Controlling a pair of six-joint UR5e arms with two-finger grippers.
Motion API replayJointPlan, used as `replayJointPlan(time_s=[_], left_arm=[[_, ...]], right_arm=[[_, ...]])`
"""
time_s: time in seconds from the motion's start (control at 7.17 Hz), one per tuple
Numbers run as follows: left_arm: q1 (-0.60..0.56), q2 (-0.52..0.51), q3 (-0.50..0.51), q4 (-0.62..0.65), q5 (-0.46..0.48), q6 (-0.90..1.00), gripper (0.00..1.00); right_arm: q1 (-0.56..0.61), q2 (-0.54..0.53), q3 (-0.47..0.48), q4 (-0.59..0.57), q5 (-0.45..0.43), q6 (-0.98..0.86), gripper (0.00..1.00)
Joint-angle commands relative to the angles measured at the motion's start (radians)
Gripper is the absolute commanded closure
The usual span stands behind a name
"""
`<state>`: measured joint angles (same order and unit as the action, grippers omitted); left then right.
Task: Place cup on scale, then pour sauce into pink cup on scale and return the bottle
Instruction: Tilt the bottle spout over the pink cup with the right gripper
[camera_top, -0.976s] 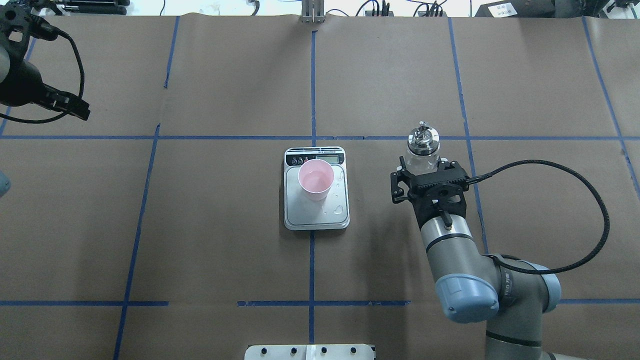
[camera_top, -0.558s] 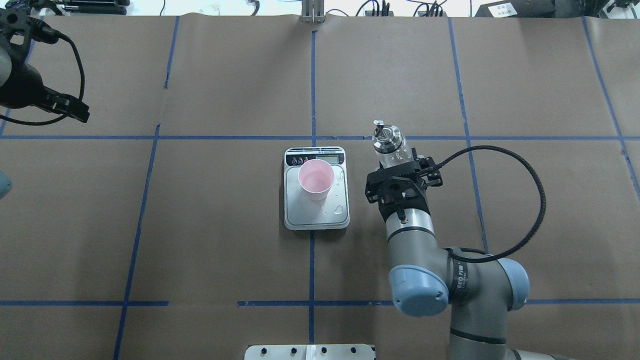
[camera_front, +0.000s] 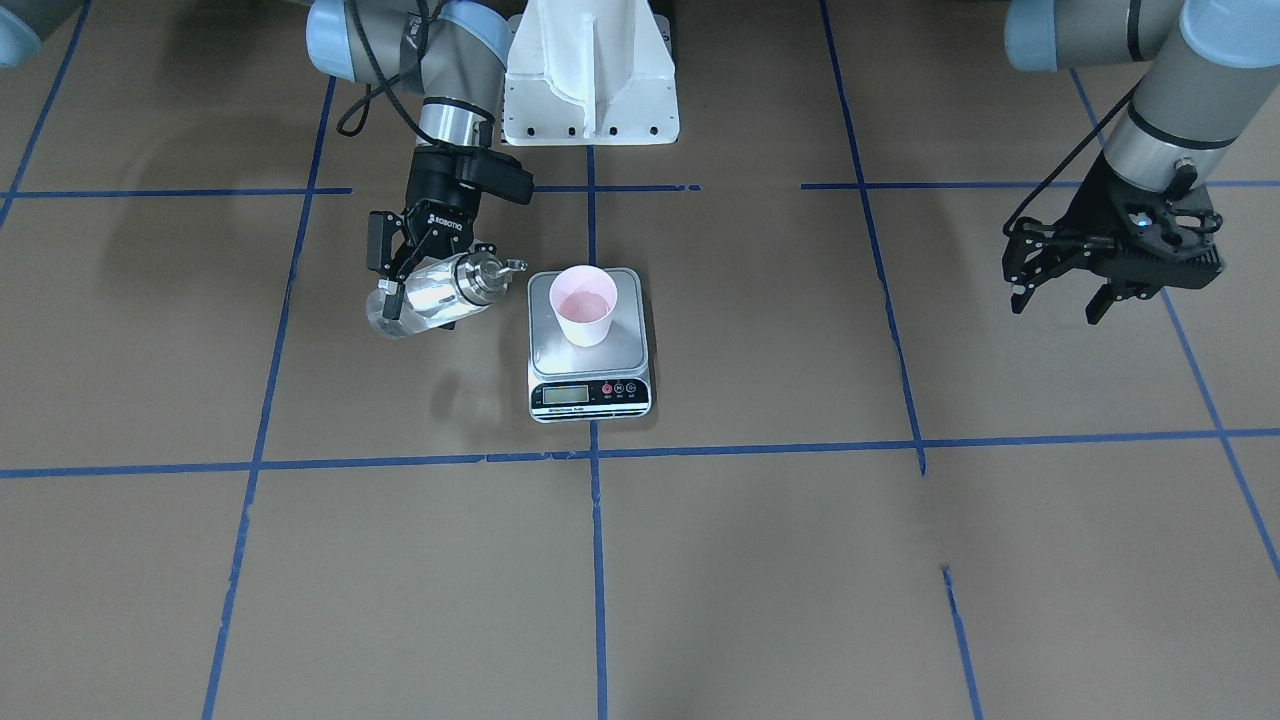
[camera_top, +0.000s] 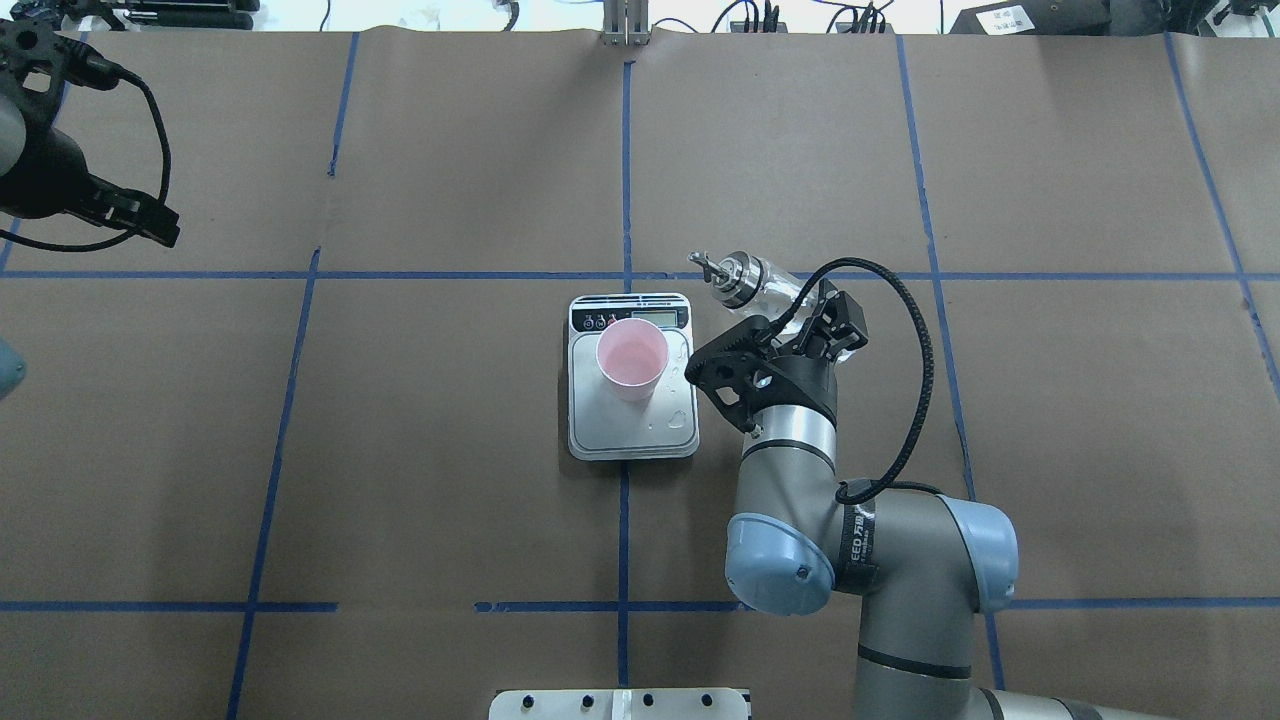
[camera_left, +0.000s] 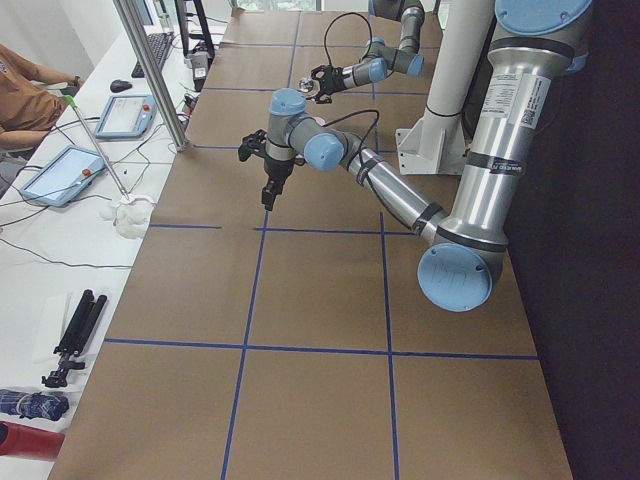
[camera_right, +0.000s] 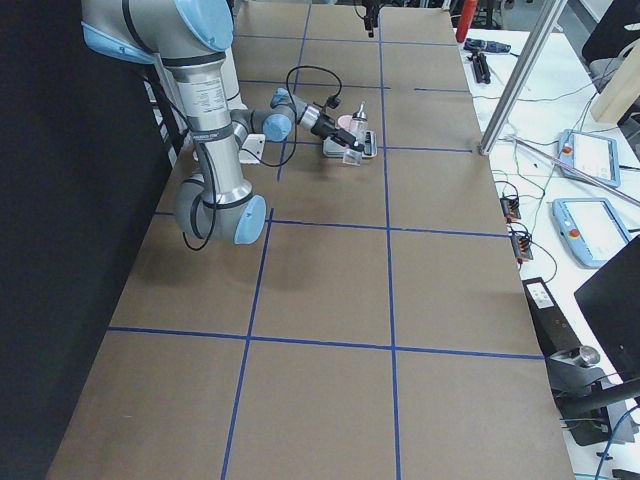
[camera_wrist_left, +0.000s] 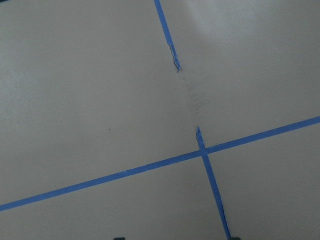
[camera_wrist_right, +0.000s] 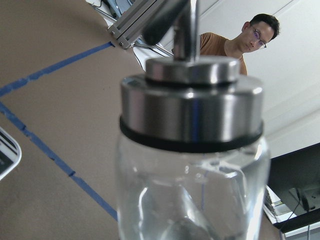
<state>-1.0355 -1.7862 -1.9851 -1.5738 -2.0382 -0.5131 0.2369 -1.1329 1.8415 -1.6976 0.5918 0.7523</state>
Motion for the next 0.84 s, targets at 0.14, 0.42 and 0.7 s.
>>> replayJointPlan(time_s=[0.14,0.42,0.7], left_arm=[[0.0,-0.001,0.003,0.0,0.0,0.001,0.25],[0.0,0.001,0.003,0.0,-0.001,0.001,0.25],[0.0,0.001,0.003,0.0,-0.002,0.001,0.25]], right_arm=[[-0.002,0.007,-0.007,-0.06,-0.076,-0.192,1.0],[-0.014,0.027,-0.066,-0.1,-0.145,-0.197,1.0],[-0.019,0.044,-0.11,-0.102,-0.197,-0.267,1.0]])
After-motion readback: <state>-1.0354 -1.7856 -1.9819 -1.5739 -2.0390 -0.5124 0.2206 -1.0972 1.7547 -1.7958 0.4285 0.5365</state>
